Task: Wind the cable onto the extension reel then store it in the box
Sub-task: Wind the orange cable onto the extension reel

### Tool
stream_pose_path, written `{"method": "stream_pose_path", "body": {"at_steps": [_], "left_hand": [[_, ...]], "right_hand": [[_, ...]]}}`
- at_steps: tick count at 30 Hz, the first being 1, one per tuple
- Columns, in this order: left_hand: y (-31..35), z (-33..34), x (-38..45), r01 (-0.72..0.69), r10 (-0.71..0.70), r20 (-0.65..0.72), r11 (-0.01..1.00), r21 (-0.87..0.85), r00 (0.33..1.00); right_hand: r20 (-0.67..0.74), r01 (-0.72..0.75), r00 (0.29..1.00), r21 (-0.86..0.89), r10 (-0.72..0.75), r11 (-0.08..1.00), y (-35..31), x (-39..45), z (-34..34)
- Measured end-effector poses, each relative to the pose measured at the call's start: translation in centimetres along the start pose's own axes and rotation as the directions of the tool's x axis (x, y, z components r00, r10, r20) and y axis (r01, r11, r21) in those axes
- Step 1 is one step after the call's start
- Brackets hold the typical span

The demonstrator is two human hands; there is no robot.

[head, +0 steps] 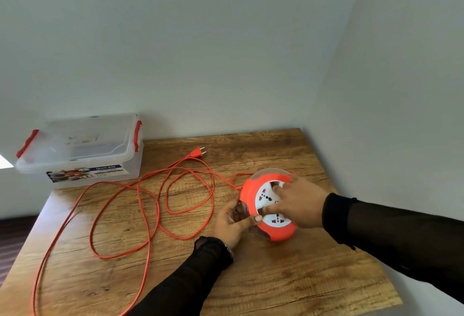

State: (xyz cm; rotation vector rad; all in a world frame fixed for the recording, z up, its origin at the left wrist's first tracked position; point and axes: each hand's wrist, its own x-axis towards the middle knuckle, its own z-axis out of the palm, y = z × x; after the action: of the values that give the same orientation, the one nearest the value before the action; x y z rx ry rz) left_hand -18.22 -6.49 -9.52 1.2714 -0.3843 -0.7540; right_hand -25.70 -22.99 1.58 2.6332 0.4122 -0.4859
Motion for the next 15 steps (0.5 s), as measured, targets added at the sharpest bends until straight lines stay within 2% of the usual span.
{"method": "stream_pose_path", "body": {"at_steps": [5,8,11,15], "left_hand": [[-0.4,-0.2,0.1,-0.02,0.02,-0.02,0.999,-0.026,1.0],[-0.3,-0.2,0.2,-0.026,0.026,-0.014,1.0,-0.018,1.0],[-0.3,0.0,0.0,-0.035,0.035,0.001,0.999,-0.005,0.999],[-0.2,0.4,-0.6,-0.022,0.021,-0.03,0.999,-0.036,0.999]], "right_hand": [[-0.081,-0.167,0.979,0.186,0.185,0.968,-1.3,-0.3,1.0],[-0.089,-0.296,0.94,0.27,0.33,0.916,-2.5,-0.3,1.9],[-0.072,-0.465,0.833,0.443,0.548,0.766,-3.6,0.0,2.4],[0.02,-0.583,0.661,0.643,0.75,0.496,-5.5,1.0,2.6]]}}
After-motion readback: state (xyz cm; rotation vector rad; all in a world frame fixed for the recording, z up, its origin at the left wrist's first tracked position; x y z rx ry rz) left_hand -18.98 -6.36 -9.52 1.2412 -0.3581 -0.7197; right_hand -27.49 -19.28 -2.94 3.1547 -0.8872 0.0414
